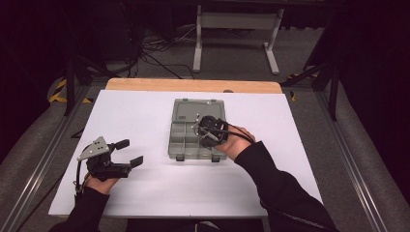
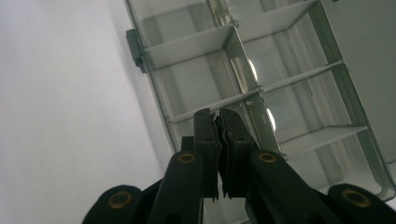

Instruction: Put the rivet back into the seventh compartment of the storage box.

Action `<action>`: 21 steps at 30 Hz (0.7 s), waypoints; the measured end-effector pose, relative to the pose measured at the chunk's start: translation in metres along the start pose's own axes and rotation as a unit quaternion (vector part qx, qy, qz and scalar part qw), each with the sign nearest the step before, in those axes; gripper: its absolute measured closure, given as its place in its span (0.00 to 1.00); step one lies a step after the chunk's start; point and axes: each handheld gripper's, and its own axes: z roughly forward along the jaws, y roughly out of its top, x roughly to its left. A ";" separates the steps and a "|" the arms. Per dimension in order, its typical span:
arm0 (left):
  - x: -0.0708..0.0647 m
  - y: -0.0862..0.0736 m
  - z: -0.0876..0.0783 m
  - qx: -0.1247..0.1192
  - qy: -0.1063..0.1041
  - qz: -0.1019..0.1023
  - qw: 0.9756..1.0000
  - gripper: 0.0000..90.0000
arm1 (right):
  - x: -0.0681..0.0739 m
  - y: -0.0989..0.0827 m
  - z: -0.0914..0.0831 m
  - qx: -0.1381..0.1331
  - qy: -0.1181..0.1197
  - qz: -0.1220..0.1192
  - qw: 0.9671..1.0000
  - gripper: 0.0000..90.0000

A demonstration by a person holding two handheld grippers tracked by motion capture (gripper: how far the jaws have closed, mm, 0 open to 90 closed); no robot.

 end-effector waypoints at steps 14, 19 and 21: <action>0.001 0.000 0.000 0.002 -0.001 0.000 1.000 0.14 | -0.014 -0.011 0.018 0.010 0.002 0.023 1.000 0.96; 0.000 0.000 0.000 -0.002 0.001 0.001 1.000 0.14 | -0.014 -0.012 0.022 0.017 0.004 0.025 1.000 0.96; 0.000 0.000 0.000 -0.002 0.001 0.001 1.000 0.14 | -0.013 -0.013 0.024 0.019 0.006 0.024 0.999 0.96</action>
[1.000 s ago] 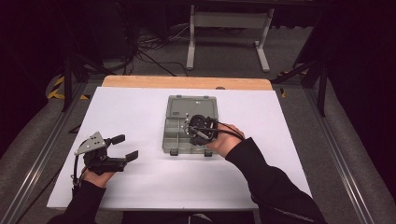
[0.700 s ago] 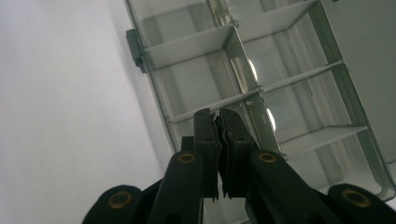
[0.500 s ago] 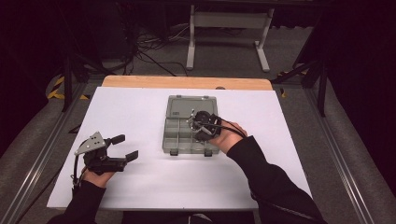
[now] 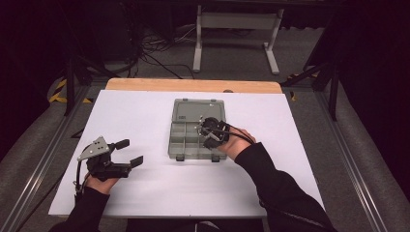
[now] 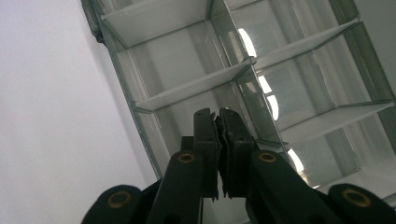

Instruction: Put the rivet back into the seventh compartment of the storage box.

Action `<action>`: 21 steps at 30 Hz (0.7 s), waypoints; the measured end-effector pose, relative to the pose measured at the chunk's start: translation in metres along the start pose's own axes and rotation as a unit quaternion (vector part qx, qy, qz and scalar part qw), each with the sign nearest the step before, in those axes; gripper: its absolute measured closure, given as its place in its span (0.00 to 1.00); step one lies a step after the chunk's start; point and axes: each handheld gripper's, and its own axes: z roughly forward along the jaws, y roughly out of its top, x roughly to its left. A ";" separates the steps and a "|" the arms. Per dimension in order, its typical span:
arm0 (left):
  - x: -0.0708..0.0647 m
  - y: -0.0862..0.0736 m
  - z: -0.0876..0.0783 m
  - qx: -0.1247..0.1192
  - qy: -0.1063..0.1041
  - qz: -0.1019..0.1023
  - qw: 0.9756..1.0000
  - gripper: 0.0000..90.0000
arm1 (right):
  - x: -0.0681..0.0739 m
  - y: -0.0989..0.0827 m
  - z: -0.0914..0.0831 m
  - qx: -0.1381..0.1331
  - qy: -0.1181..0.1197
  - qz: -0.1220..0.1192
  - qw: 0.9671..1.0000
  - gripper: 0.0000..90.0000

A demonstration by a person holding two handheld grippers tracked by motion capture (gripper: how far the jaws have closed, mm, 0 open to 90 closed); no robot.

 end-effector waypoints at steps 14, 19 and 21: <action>0.004 -0.001 0.003 -0.020 -0.047 -0.004 0.999 0.15 | 0.001 -0.002 0.011 0.006 0.009 0.000 1.000 0.96; 0.004 0.000 0.002 -0.025 -0.046 0.000 0.999 0.14 | 0.002 -0.003 0.012 0.003 0.013 0.002 1.000 0.95; 0.004 0.000 0.002 -0.024 -0.046 -0.003 0.999 0.14 | 0.002 -0.004 0.011 -0.003 0.017 0.008 1.000 0.93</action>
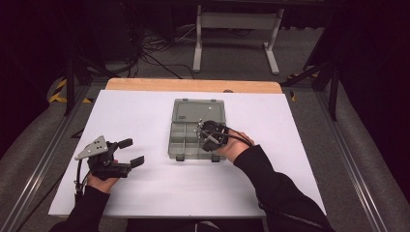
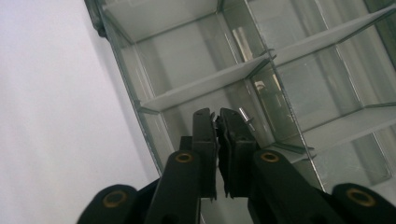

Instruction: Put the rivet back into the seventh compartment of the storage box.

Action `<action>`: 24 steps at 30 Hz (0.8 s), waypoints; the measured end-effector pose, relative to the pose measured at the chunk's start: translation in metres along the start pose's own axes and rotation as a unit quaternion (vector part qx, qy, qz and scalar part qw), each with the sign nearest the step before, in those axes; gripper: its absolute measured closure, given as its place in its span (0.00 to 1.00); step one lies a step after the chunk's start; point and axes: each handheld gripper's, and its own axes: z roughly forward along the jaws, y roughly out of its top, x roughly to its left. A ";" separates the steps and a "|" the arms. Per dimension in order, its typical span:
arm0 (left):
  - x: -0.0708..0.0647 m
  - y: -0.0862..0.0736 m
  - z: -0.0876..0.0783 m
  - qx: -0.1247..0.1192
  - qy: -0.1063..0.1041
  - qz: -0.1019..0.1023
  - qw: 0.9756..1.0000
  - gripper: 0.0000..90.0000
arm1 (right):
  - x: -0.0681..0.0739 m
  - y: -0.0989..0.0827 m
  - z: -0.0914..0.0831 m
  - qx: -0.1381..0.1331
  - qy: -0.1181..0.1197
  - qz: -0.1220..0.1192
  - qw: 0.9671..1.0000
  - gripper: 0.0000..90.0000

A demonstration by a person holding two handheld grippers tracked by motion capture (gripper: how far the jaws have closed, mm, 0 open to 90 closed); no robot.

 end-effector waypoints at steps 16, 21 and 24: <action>0.007 0.015 0.008 0.037 0.037 -0.003 0.999 0.26 | -0.002 -0.011 -0.026 -0.071 -0.009 0.022 0.997 0.82; 0.009 0.020 0.011 0.044 0.039 -0.004 0.998 0.30 | -0.004 -0.018 -0.035 -0.089 -0.014 0.030 0.995 0.87; 0.009 0.022 0.013 0.045 0.046 -0.006 0.998 0.36 | -0.003 -0.022 -0.040 -0.103 -0.018 0.032 0.994 0.95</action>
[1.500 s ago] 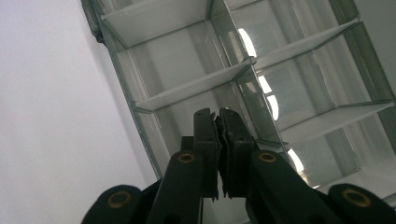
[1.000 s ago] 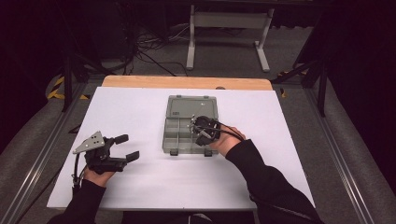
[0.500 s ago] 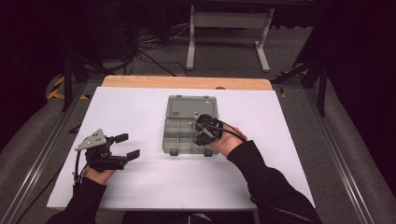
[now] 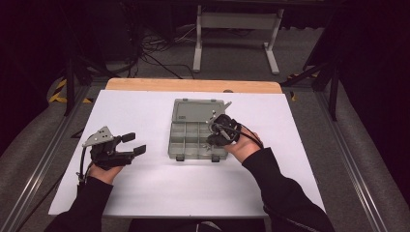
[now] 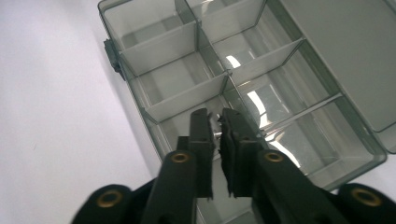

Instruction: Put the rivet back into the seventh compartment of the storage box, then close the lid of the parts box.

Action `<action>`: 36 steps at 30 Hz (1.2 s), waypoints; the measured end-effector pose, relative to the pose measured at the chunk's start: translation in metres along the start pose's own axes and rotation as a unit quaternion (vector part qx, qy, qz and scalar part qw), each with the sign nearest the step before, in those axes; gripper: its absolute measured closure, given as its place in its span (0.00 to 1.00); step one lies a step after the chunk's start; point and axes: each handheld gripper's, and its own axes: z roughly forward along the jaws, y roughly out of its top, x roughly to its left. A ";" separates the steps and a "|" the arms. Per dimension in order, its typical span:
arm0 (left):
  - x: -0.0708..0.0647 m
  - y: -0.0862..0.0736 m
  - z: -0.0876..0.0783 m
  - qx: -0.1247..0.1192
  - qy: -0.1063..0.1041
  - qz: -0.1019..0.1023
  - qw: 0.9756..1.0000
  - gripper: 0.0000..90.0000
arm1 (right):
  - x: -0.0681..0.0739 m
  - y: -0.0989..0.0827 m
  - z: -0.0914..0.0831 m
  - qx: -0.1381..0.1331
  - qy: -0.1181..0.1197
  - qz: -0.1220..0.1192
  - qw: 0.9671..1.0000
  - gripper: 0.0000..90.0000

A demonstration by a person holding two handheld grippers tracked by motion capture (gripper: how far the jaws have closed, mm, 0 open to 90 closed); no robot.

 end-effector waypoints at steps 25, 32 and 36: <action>0.008 0.031 0.025 0.067 0.019 -0.001 0.998 1.00 | -0.021 -0.019 -0.023 -0.046 -0.035 0.033 0.998 1.00; 0.015 0.045 0.038 0.087 0.031 -0.009 0.996 1.00 | -0.034 -0.027 -0.027 -0.056 -0.040 0.056 0.996 1.00; 0.019 0.054 0.046 0.096 0.037 -0.008 0.995 1.00 | -0.041 -0.030 -0.028 -0.059 -0.045 0.064 0.995 1.00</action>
